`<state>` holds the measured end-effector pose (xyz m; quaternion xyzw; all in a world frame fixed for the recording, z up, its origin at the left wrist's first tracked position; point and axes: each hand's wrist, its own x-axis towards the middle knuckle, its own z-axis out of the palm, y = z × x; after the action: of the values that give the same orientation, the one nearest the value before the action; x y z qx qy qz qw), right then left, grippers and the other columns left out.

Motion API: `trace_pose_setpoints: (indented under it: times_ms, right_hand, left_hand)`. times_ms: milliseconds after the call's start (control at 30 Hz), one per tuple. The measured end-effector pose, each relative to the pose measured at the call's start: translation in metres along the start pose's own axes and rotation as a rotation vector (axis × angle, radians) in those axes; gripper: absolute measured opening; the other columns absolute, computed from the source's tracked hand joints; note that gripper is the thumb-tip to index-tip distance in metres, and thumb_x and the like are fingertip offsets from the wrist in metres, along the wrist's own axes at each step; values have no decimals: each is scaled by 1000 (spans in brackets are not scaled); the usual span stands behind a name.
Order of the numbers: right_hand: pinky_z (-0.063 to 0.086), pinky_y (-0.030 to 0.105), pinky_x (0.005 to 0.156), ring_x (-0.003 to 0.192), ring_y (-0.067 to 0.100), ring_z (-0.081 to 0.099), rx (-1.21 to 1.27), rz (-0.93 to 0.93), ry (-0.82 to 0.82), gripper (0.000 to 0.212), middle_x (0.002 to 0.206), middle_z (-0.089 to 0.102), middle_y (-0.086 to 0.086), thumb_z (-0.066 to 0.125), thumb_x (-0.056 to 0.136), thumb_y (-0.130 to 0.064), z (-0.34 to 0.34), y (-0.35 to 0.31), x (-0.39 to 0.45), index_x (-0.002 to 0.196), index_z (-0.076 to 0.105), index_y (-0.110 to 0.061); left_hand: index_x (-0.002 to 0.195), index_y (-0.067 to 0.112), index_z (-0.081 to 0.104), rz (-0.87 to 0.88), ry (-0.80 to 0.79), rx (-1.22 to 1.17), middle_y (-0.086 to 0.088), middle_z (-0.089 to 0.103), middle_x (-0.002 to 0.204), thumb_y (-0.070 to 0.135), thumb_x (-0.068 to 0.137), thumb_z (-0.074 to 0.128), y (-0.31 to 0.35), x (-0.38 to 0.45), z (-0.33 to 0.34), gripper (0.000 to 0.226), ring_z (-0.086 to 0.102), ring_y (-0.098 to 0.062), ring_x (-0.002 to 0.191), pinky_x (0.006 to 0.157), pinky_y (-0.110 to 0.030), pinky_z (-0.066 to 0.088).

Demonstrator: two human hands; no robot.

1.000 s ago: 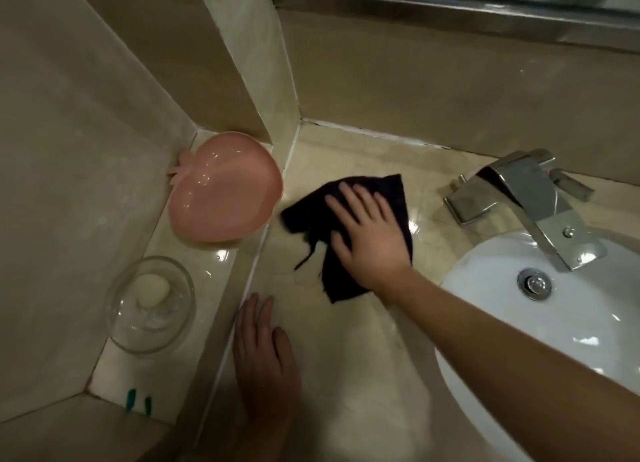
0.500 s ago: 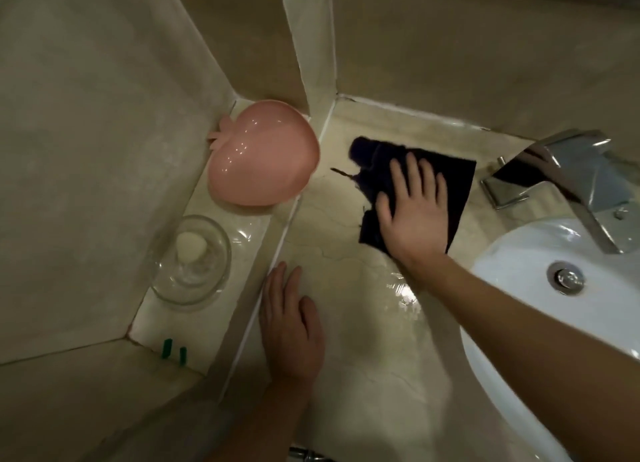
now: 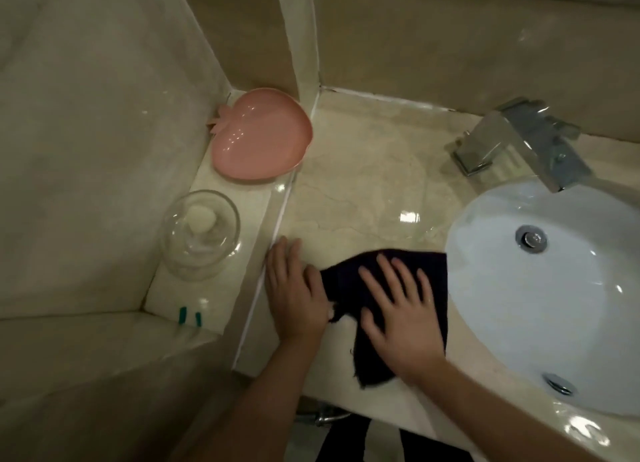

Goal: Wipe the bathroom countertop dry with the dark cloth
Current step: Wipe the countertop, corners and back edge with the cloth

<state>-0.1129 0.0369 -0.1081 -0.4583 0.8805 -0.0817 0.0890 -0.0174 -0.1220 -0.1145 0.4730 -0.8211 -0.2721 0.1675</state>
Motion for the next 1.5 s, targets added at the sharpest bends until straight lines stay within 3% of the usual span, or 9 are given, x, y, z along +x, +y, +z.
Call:
trace_pose_setpoints:
  times_ms: [133, 233, 367, 500, 633, 800, 1033, 1267, 1500]
  right_hand:
    - [12, 53, 123, 152, 29, 21, -7, 162, 35, 62, 165, 26, 6, 34, 97, -48, -6, 2, 69, 156, 32, -29]
    - [9, 57, 122, 151, 33, 18, 23, 272, 52, 62, 165, 25, 10, 30, 98, -48, -4, -14, 101, 156, 31, -26]
    - [9, 60, 121, 150, 38, 18, 51, 366, 62, 63, 164, 24, 16, 30, 99, -45, 1, -48, 105, 157, 31, -20]
    - [12, 61, 120, 148, 39, 26, 81, 226, 39, 64, 161, 31, 18, 37, 95, -43, 19, -117, 71, 154, 39, -18]
    - [13, 57, 120, 148, 35, 30, 49, 71, -66, 64, 160, 34, 16, 24, 97, -42, 35, -174, 25, 153, 40, -14]
    - [4, 47, 124, 154, 25, 15, 47, -136, -112, 62, 166, 22, 7, 23, 100, -40, 30, -137, -1, 158, 26, -17]
    - [15, 46, 125, 153, 23, 20, 50, 163, 43, 61, 166, 23, 6, 34, 100, -35, 6, -20, -48, 157, 31, -15]
    - [13, 45, 126, 152, 26, 22, 56, 479, 121, 60, 165, 24, 10, 27, 102, -34, 2, 15, -98, 157, 30, -11]
    - [9, 49, 124, 155, 30, 11, 54, 186, 11, 61, 167, 14, 14, 26, 104, -37, 24, -71, -89, 159, 23, -11]
  left_hand:
    - [151, 19, 42, -8, -188, -54, 3, 27, 163, 25, 101, 46, -6, -26, -30, 50, 19, -12, 152, 123, -35, 24]
    - [150, 23, 41, -140, -158, -89, 4, 33, 159, 28, 99, 47, -11, -66, -59, 52, 28, -12, 147, 119, -25, 24]
    - [151, 18, 40, -262, -190, -135, 3, 34, 157, 17, 103, 50, -27, -101, -83, 49, 26, -3, 141, 102, 5, 9]
    - [151, 30, 31, -275, -143, -202, 10, 30, 157, 19, 105, 45, -31, -108, -96, 49, 28, -4, 144, 111, -12, 20]
    - [153, 34, 32, -198, -122, -197, 22, 29, 151, 35, 105, 37, -28, -104, -104, 48, 29, 4, 140, 113, -23, 26]
    - [154, 35, 30, -178, -179, -191, 28, 26, 152, 32, 106, 39, -35, -107, -97, 48, 25, 6, 141, 114, -28, 28]
    - [154, 24, 32, -97, -271, -156, 3, 28, 161, 18, 104, 44, -24, -127, -77, 52, 27, -9, 146, 116, -21, 19]
    - [157, 25, 25, 12, -373, -95, 8, 21, 164, 24, 106, 37, -7, -151, -59, 52, 24, -7, 147, 123, -31, 25]
    - [158, 31, 23, 100, -419, -164, 17, 18, 164, 39, 109, 28, 3, -162, -55, 49, 16, 7, 147, 123, -28, 21]
